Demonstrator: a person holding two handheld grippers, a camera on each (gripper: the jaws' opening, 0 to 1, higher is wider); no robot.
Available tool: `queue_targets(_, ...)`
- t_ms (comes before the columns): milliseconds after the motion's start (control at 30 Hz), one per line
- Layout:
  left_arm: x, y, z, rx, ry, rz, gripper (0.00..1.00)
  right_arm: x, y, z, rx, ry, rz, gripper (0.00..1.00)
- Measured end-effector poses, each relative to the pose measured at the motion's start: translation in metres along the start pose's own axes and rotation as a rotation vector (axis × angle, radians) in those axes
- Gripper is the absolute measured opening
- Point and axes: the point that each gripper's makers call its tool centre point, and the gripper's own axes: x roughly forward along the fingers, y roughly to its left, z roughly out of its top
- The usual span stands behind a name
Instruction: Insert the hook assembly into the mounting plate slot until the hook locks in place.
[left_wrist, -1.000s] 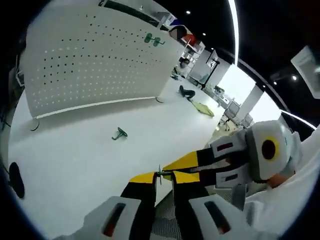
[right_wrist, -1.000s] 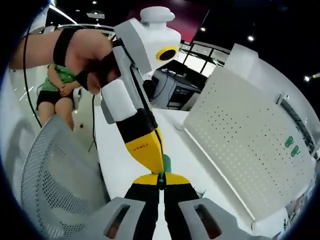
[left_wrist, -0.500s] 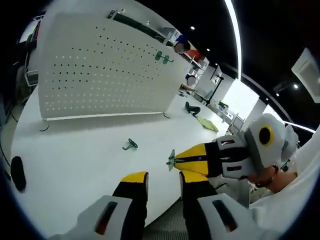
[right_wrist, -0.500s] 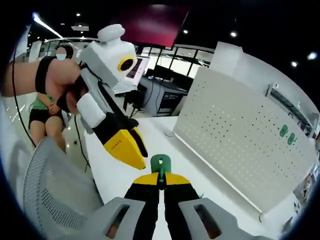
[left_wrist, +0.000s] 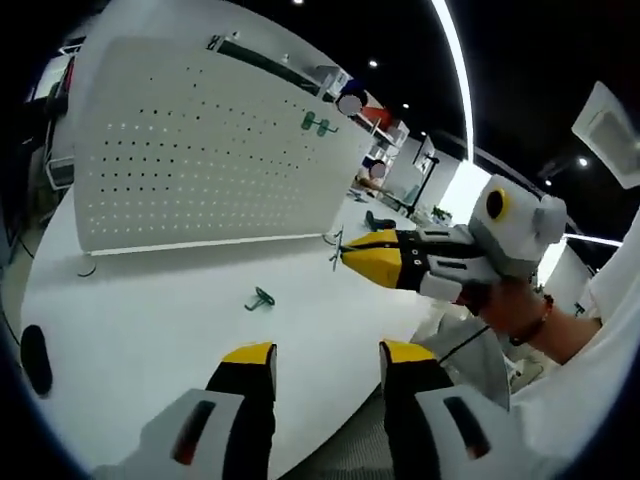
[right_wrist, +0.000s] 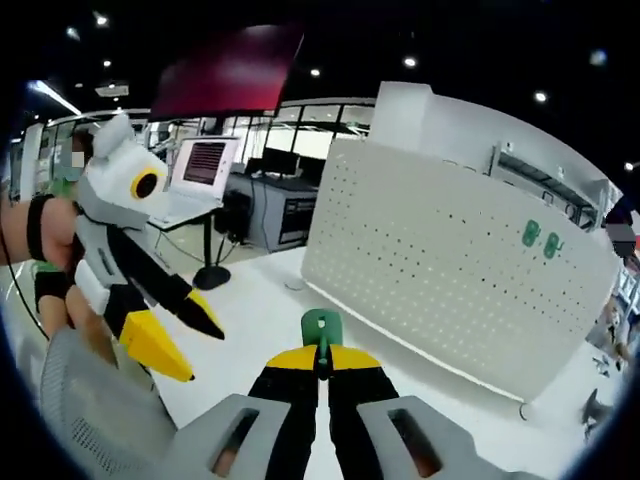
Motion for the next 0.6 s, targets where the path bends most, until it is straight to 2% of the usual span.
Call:
queue_targets(100, 0.0, 0.001, -0.001, 0.028, -0.034, -0.006, 0.43, 0.002, -0.01, 0.003, 0.019, -0.01, -0.012, 0.01)
queue_targets(167, -0.001, 0.002, -0.004, 0.01, -0.028, -0.007, 0.43, 0.002, -0.015, 0.006, 0.057, -0.029, -0.008, 0.01)
queue_targets(233, -0.003, 0.001, -0.004, 0.036, -0.046, -0.018, 0.43, 0.003, -0.023, 0.006, 0.043, -0.022, -0.027, 0.01)
queue_targets(333, -0.005, 0.001, -0.001, 0.08, -0.071, -0.022, 0.43, 0.005, -0.032, 0.008, 0.082, -0.033, -0.036, 0.01)
queue_targets(400, -0.005, 0.002, 0.0, 0.099, -0.079, -0.019, 0.43, 0.006, -0.039, 0.008, 0.064, -0.025, -0.058, 0.01)
queue_targets(600, -0.003, 0.005, 0.001, 0.089, -0.091, -0.035, 0.44, 0.01, -0.052, 0.016, 0.082, -0.039, -0.088, 0.01)
